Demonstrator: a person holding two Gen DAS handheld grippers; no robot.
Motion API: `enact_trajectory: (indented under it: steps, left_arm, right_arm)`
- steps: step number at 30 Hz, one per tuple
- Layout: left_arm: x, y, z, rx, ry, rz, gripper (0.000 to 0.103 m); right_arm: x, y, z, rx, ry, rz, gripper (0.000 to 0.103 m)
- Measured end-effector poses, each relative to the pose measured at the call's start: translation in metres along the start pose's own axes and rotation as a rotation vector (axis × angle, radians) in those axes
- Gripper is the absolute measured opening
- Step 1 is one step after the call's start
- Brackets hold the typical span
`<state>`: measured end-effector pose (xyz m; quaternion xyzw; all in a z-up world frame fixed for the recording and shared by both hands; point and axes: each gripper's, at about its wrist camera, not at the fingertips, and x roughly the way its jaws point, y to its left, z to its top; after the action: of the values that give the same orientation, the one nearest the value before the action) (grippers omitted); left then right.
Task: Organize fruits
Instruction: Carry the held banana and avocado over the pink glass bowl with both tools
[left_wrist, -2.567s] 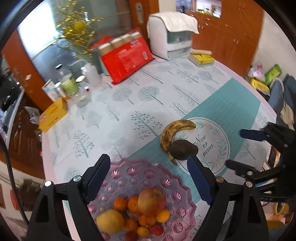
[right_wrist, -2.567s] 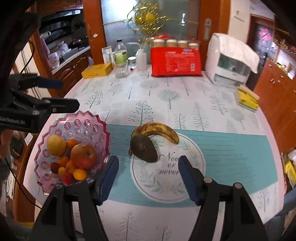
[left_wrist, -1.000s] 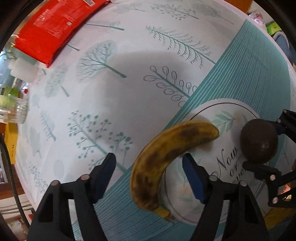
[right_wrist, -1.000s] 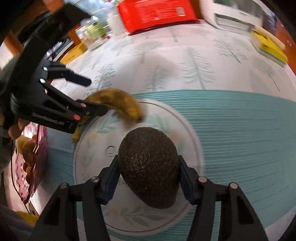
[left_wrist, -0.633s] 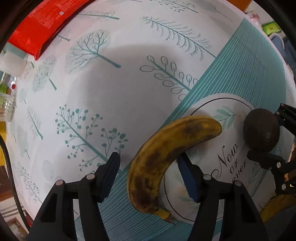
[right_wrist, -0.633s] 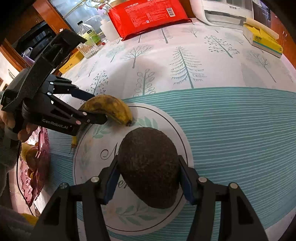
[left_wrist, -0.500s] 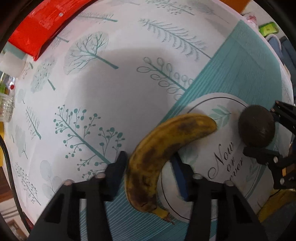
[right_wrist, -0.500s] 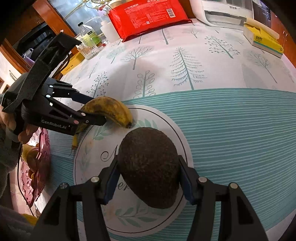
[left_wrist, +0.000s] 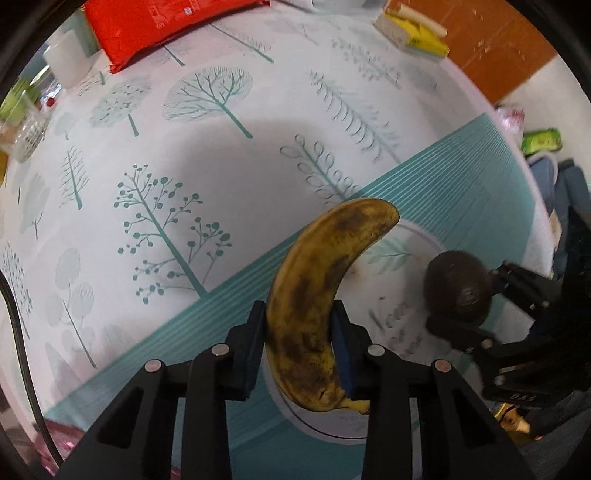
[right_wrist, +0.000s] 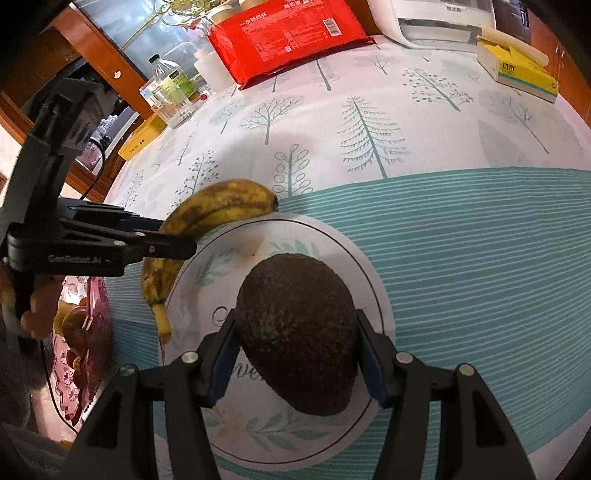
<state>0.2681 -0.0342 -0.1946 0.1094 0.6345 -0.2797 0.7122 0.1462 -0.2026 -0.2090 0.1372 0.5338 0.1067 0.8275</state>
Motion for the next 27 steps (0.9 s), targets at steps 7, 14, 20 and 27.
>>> enact_trajectory:
  steps: [7, 14, 20, 27]
  left_arm:
    - [-0.045, -0.004, -0.034, -0.055, -0.075, -0.052, 0.032]
    - [-0.103, -0.001, -0.08, -0.111, -0.177, -0.039, 0.032]
    - [-0.155, 0.032, -0.142, -0.224, -0.256, 0.029, 0.032]
    - [-0.191, 0.085, -0.224, -0.398, -0.31, 0.156, 0.032]
  right_arm:
    - [-0.028, 0.021, -0.003, -0.018, -0.047, 0.009, 0.058]
    - [-0.058, 0.061, -0.006, -0.065, -0.096, 0.032, 0.058]
    - [-0.072, 0.115, -0.015, -0.136, -0.122, 0.066, 0.058]
    - [-0.067, 0.181, -0.028, -0.229, -0.096, 0.116, 0.058]
